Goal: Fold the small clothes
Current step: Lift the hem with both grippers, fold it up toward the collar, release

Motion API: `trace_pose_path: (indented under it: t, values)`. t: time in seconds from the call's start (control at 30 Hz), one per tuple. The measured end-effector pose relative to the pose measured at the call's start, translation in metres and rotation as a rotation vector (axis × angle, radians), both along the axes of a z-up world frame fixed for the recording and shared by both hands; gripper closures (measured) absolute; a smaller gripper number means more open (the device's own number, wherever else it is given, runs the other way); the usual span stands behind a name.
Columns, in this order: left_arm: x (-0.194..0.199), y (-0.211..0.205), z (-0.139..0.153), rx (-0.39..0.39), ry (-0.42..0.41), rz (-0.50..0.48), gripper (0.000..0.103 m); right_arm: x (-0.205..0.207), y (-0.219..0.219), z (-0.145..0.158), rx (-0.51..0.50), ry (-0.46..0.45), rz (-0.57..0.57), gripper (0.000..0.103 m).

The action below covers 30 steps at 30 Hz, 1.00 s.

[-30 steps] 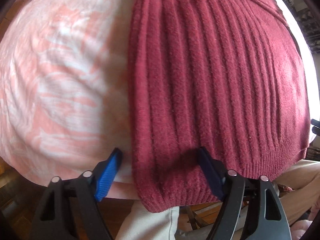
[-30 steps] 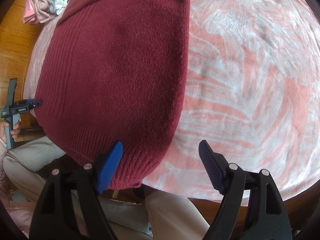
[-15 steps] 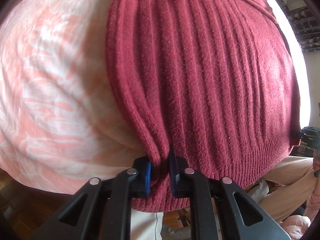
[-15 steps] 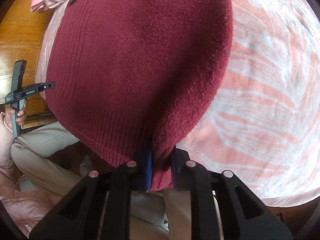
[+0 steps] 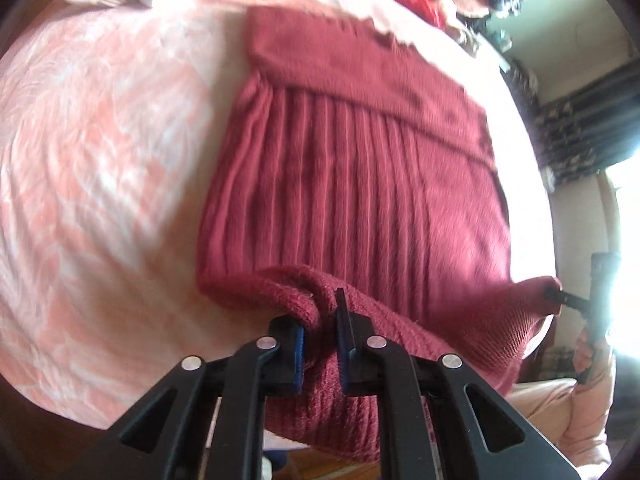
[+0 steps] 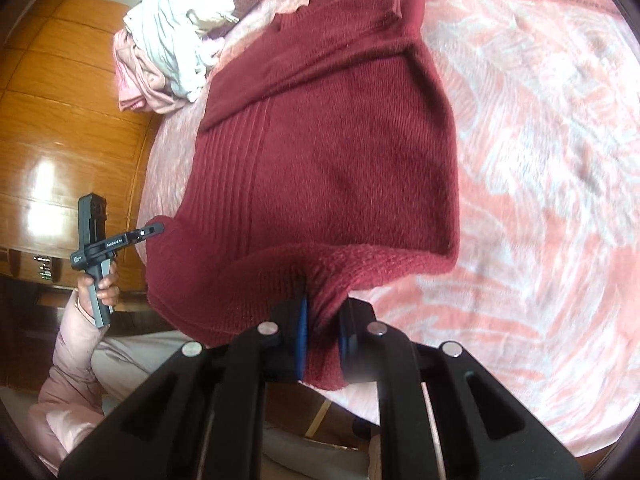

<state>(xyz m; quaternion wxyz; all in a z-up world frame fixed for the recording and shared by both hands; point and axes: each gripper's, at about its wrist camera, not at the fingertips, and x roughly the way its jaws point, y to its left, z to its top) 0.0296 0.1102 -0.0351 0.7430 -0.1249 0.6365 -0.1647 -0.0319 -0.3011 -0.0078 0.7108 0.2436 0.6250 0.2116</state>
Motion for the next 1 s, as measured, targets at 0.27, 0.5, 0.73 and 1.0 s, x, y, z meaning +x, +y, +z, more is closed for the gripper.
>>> trace_pose_path:
  t: [0.27,0.5,0.73,1.0]
  values:
    - [0.065,0.030,-0.017,0.003,0.014,0.097,0.091,0.065,-0.011,-0.014,-0.037,0.027,-0.077,0.092]
    - [0.109,0.022,-0.052,0.073,0.038,0.081,0.090,0.118,-0.018,-0.056,-0.093,0.126,-0.112,0.091]
    - [0.132,0.029,-0.064,0.015,0.092,0.053,0.083,0.123,-0.035,-0.060,-0.135,0.124,-0.103,0.066]
    - [0.125,0.046,-0.017,0.057,-0.050,0.025,0.073,0.116,-0.030,-0.016,-0.299,-0.098,0.064,0.035]
